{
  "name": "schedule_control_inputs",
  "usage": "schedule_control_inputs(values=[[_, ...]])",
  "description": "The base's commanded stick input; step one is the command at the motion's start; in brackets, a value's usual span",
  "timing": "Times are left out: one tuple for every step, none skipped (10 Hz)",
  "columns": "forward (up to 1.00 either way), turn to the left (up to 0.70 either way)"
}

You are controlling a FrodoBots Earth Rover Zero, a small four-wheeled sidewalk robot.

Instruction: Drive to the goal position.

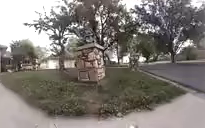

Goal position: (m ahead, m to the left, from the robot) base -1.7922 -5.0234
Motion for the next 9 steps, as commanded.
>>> schedule_control_inputs(values=[[0.0,-0.7],[0.03,-0.7],[0.02,-0.7],[0.0,-0.7],[0.04,-0.7],[0.04,-0.7],[0.04,-0.7],[0.04,-0.7],[0.04,-0.7]])
